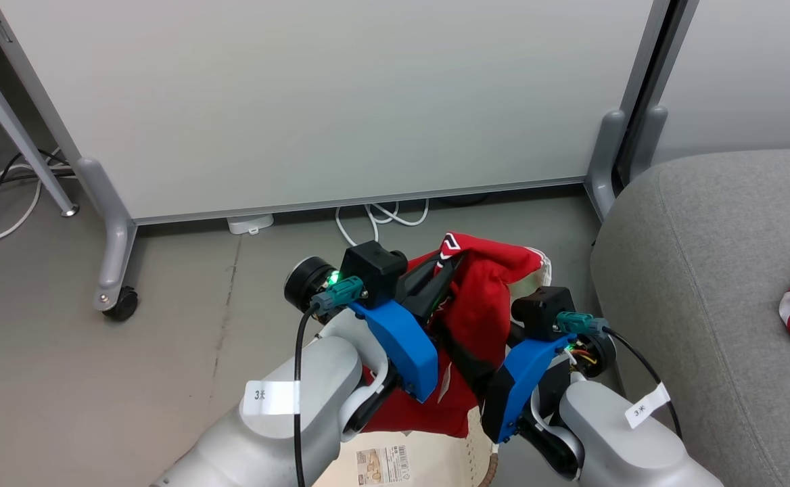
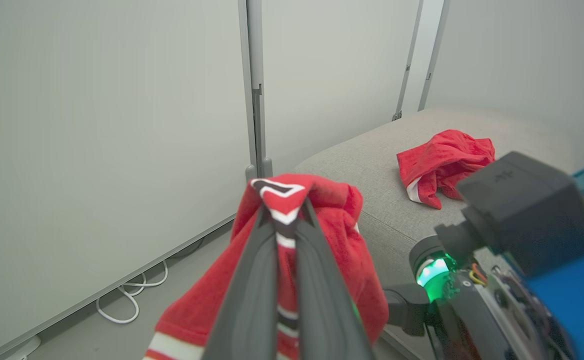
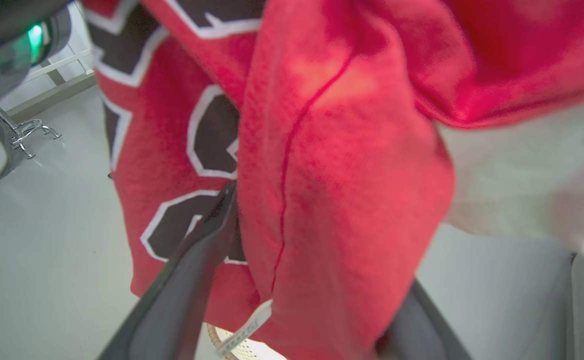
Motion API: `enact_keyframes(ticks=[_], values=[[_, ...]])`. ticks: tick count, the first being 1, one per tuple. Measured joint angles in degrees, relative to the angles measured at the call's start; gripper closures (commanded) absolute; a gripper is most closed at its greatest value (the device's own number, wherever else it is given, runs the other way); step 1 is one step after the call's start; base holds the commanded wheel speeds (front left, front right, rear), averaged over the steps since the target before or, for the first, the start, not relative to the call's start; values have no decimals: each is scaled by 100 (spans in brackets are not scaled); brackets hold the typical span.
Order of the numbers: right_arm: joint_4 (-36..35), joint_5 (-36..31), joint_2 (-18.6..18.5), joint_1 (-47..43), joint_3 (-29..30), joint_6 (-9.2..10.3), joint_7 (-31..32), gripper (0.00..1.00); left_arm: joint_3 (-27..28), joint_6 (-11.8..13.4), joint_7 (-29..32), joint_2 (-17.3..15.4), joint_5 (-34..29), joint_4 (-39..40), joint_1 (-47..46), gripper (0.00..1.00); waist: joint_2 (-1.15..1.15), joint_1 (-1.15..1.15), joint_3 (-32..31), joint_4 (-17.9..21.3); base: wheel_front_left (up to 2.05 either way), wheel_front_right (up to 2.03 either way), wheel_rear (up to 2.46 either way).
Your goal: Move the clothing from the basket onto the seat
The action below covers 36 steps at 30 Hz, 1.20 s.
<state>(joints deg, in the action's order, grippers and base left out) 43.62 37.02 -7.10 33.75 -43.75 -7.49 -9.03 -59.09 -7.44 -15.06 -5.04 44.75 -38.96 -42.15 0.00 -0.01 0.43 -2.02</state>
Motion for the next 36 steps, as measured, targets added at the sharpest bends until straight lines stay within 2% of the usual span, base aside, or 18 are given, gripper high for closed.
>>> enact_keyframes(ticks=[1,2,21,22,23,24,25,30,36], values=[[45,41,11,21,-46,0,-52,77,-10,0,0,-1,8,-2,1,100,0,0,-7,-1,0,0,0],[85,73,15,37,-87,0,-99,100,-15,0,0,-2,13,-3,1,100,0,0,-14,0,0,0,0],[547,656,-12,363,-698,0,-446,100,82,0,0,-45,5,-64,70,100,0,0,-69,171,0,0,0],[558,678,-16,371,-720,0,-469,100,94,0,0,-44,2,-70,70,90,0,0,-70,176,0,0,0],[571,705,-19,375,-737,0,-475,100,122,0,0,-42,-3,-80,72,66,0,0,-72,178,0,0,0],[581,717,-25,379,-757,0,-481,100,158,0,0,-42,-5,-86,80,37,0,0,-75,181,0,0,0],[590,745,-29,392,-775,0,-487,100,192,0,0,-43,-25,-88,94,0,0,0,-78,185,0,0,0],[620,805,-37,433,-827,0,-524,100,423,0,0,-48,-148,31,316,0,0,0,-95,190,0,0,0],[606,864,-91,451,-814,0,-569,100,825,0,-1,-221,-463,465,818,0,0,1,-96,190,0,0,0]])
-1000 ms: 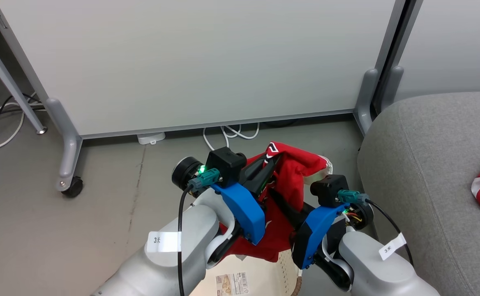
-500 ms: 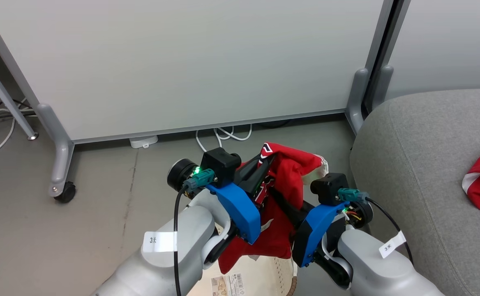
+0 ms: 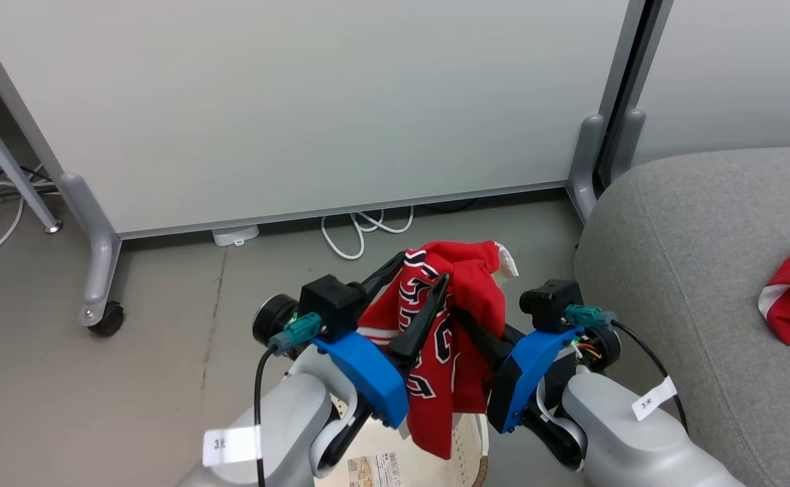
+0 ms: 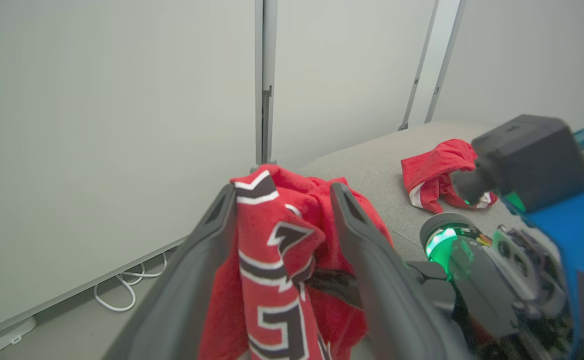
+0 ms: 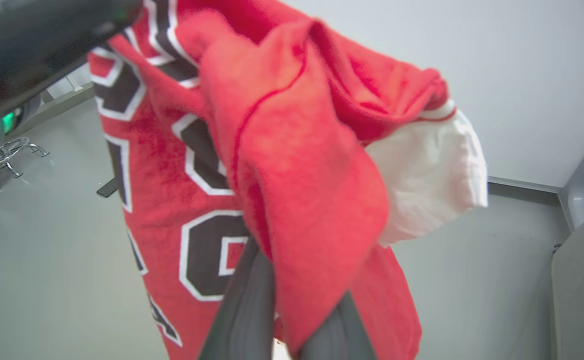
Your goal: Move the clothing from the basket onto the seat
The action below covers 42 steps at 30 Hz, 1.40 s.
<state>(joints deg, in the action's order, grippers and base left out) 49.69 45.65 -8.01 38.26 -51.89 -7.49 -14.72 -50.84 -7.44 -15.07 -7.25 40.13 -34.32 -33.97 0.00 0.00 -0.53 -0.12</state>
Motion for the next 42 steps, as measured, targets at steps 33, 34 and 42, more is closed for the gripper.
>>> enact_keyframes(ticks=[33,34,42], values=[[-190,-167,-131,-137,437,0,-25,100,2803,0,0,-99,-2056,1841,3102,0,0,0,21,31,0,0,0],[-196,-167,-129,-144,448,0,-25,100,2806,0,0,-99,-2057,1844,3107,0,0,0,24,52,0,0,0],[-253,-220,-104,-148,511,0,-26,100,2810,0,0,-114,-2063,1901,3121,0,0,0,63,409,0,0,0]])
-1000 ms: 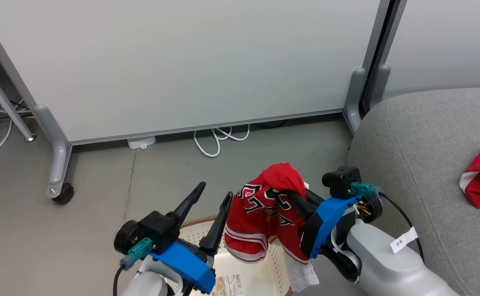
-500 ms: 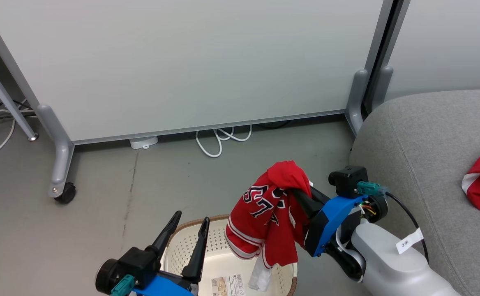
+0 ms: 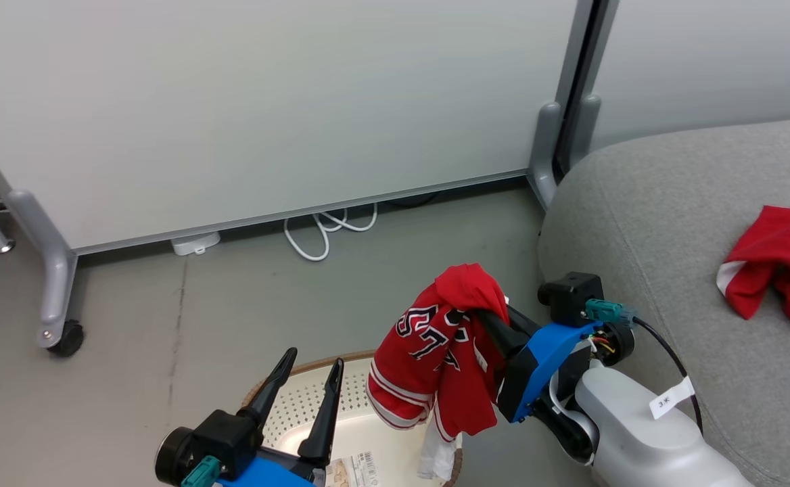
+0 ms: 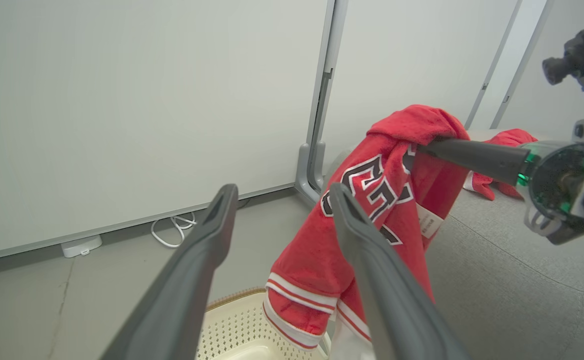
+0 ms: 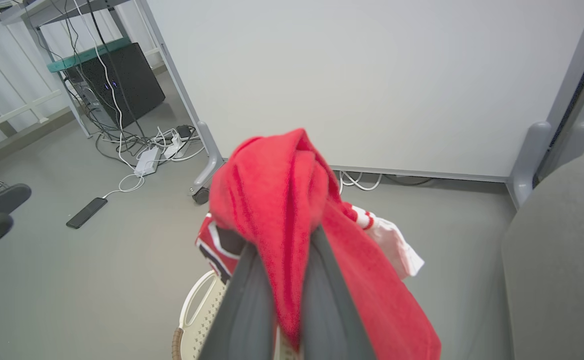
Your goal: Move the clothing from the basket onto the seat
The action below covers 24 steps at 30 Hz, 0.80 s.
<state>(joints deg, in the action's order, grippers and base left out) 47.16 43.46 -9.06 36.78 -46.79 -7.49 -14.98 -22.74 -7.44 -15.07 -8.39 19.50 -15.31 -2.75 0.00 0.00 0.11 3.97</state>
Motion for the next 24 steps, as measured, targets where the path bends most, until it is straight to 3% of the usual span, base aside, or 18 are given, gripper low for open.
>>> enact_keyframes(ticks=[24], values=[[-209,-270,-143,-54,491,0,-1,100,-147,0,0,-19,-65,86,-214,0,0,0,315,2166,0,0,0]])
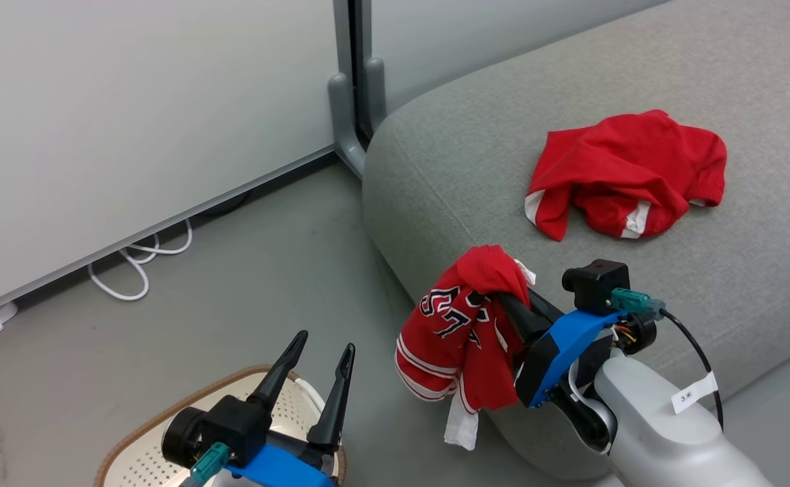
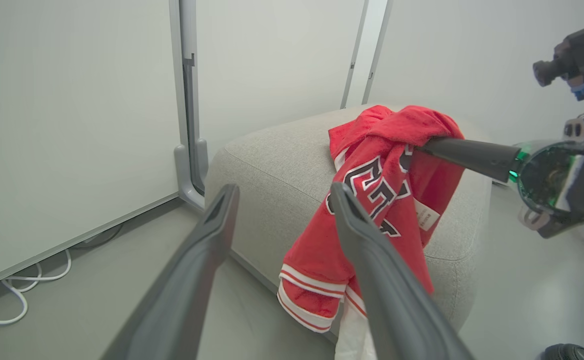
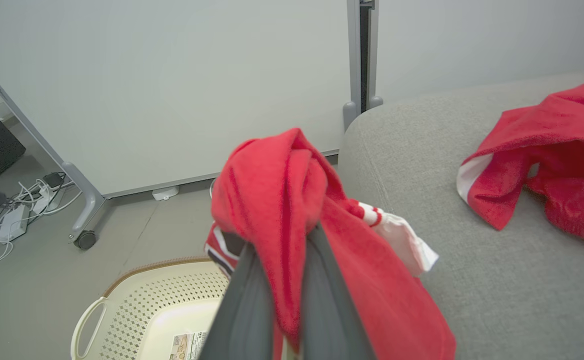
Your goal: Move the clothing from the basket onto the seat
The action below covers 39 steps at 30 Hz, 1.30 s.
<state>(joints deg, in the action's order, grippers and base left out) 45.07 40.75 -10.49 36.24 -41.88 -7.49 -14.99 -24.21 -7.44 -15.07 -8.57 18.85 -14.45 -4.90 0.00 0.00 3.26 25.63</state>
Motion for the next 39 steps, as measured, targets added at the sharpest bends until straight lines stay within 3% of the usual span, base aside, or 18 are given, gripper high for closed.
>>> enact_keyframes(ticks=[10,25,33,39], values=[[-45,-85,3,-110,83,0,-1,100,-53,0,0,-34,23,-18,-107,0,0,0,128,435,0,0,0],[-38,-92,102,288,361,0,38,100,-89,0,0,-125,15,37,-270,0,0,0,344,251,0,0,0],[118,-11,-304,1625,1351,0,194,100,-196,0,0,-368,-133,253,-665,0,0,-1,889,111,0,0,0],[136,96,-1010,2459,2119,0,416,100,-315,0,-1,-569,-233,453,-1169,0,0,-1,1543,-84,0,0,0]])
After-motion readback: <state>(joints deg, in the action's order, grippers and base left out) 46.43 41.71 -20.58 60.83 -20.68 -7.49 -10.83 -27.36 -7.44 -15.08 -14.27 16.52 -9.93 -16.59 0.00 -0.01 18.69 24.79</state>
